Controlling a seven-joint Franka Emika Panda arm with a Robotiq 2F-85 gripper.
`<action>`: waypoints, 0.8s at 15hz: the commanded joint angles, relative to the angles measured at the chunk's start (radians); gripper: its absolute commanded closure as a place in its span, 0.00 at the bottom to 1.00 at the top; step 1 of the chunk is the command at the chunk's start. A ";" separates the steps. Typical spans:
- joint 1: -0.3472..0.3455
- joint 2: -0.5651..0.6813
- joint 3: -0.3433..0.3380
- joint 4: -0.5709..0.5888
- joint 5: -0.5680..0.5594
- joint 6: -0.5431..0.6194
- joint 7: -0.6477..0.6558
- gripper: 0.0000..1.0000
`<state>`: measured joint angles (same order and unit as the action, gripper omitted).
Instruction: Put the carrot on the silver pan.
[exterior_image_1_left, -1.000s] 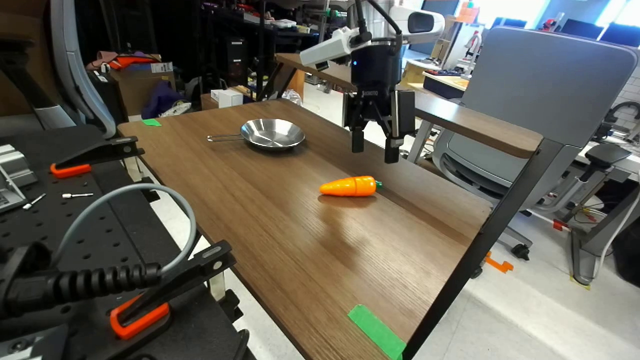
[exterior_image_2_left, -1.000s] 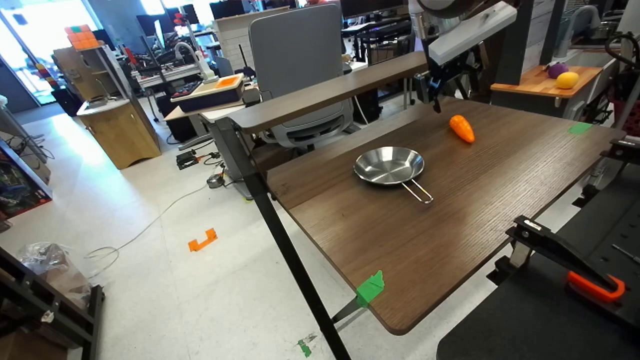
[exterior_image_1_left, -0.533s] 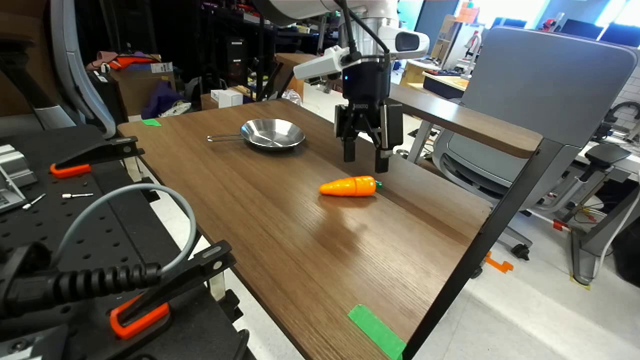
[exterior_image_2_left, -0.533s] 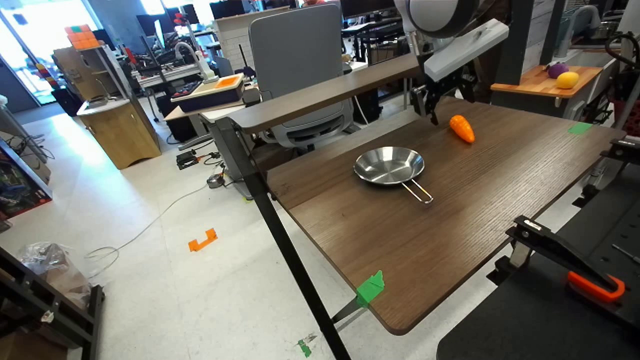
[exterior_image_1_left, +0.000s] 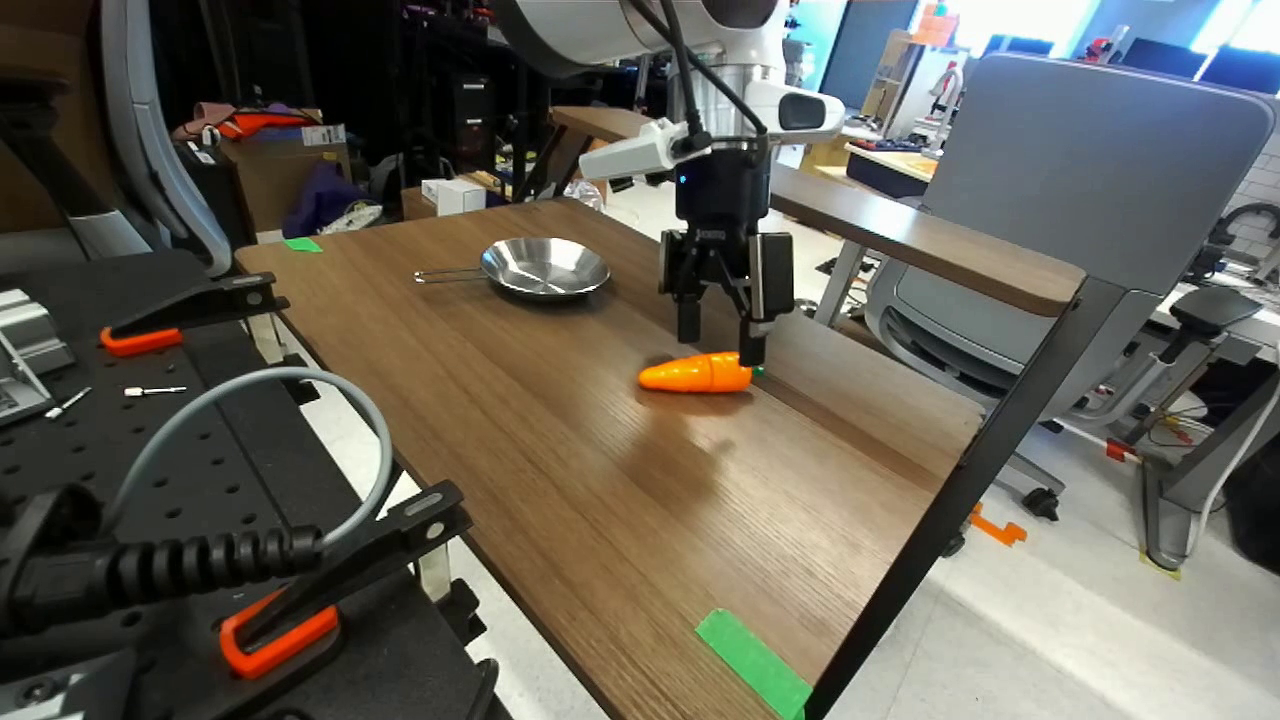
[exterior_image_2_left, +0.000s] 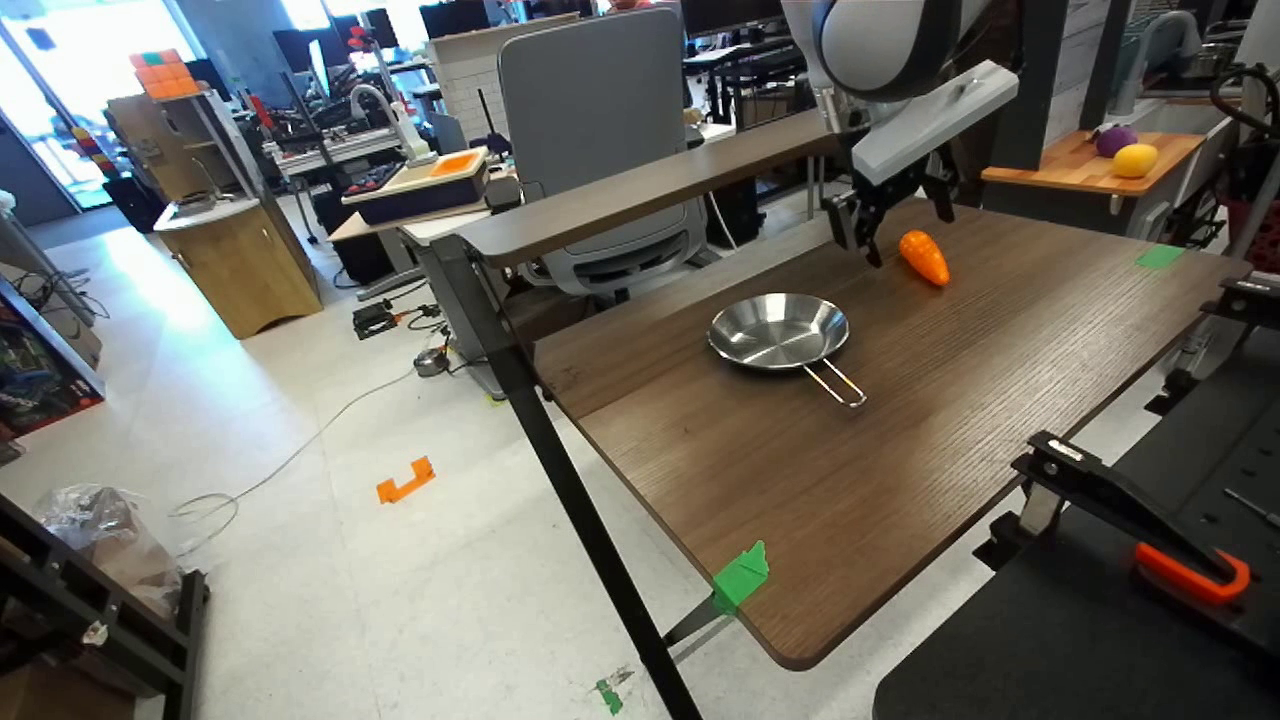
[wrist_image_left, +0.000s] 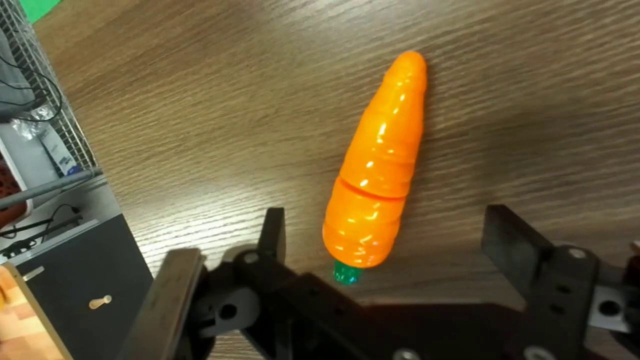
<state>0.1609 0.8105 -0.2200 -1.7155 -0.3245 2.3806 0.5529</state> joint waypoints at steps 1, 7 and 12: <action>0.012 0.034 -0.021 0.021 -0.002 0.020 -0.006 0.00; 0.009 0.047 -0.025 0.027 0.002 0.012 -0.012 0.00; 0.005 0.052 -0.025 0.029 0.006 0.005 -0.014 0.09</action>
<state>0.1609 0.8349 -0.2277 -1.7093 -0.3241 2.3806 0.5518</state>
